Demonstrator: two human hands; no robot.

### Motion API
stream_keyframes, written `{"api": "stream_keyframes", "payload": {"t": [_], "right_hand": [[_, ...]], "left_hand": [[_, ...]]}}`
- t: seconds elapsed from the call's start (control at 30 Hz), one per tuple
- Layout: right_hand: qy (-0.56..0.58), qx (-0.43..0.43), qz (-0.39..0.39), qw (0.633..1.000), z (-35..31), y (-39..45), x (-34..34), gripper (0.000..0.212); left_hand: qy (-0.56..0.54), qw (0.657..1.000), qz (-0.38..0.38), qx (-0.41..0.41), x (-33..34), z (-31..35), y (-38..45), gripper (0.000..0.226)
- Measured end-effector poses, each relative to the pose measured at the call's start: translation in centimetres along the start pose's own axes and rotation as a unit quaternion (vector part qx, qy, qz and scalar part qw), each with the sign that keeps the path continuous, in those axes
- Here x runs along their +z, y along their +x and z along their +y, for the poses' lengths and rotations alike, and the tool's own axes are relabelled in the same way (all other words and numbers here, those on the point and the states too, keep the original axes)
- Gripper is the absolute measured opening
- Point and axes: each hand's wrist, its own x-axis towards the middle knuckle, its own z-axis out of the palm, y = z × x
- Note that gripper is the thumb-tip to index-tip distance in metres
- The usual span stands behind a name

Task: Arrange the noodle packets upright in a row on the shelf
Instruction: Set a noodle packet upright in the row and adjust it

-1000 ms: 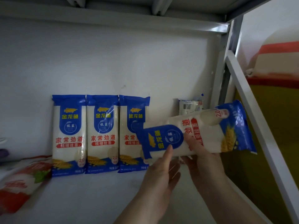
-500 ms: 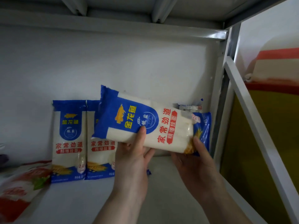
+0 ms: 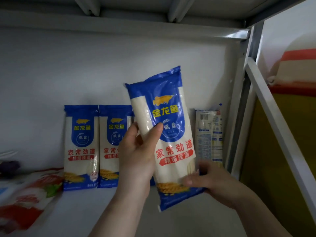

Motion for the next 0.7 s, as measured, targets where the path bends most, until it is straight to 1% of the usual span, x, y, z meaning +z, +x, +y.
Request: {"api": "stream_keyframes", "payload": {"t": [0.03, 0.1, 0.23, 0.3, 0.4, 0.43, 0.53, 0.6, 0.7], "right_hand": [[-0.031, -0.006, -0.011, 0.999, -0.2, 0.2, 0.3, 0.037], [-0.068, -0.012, -0.004, 0.998, -0.4, 0.6, 1.2, 0.037], [-0.058, -0.021, 0.044, 0.997, 0.2, 1.2, 2.1, 0.034], [-0.056, -0.015, 0.045, 0.997, 0.5, 1.1, 2.0, 0.032], [-0.084, 0.003, 0.037, 0.996, 0.6, 1.0, 1.7, 0.025], [-0.085, 0.004, 0.037, 0.996, 0.7, 1.1, 1.7, 0.026], [-0.063, -0.009, 0.043, 0.997, 0.6, 1.2, 1.8, 0.041], [-0.056, -0.015, 0.041, 0.997, 1.0, 1.3, 1.8, 0.043], [-0.066, 0.002, 0.045, 0.997, 1.3, 1.4, 1.7, 0.043]], "left_hand": [[0.013, 1.000, -0.006, 0.002, -0.1, 0.0, 0.0, 0.009], [0.035, 0.999, -0.022, 0.002, -0.1, -0.1, 0.0, 0.010], [0.063, 0.996, -0.056, -0.007, -0.4, 0.0, 0.2, 0.015], [0.057, 0.996, -0.068, -0.018, -0.7, -0.2, 0.3, 0.018], [0.048, 0.995, -0.083, -0.037, -1.1, -0.5, 0.3, 0.020], [0.049, 0.994, -0.085, -0.040, -1.2, -0.7, 0.4, 0.019], [0.060, 0.994, -0.085, -0.043, -1.3, -1.3, 0.3, 0.018], [0.058, 0.994, -0.086, -0.046, -1.3, -1.5, 0.2, 0.018], [0.032, 0.995, -0.082, -0.046, -1.4, -1.0, 0.3, 0.020]]}}
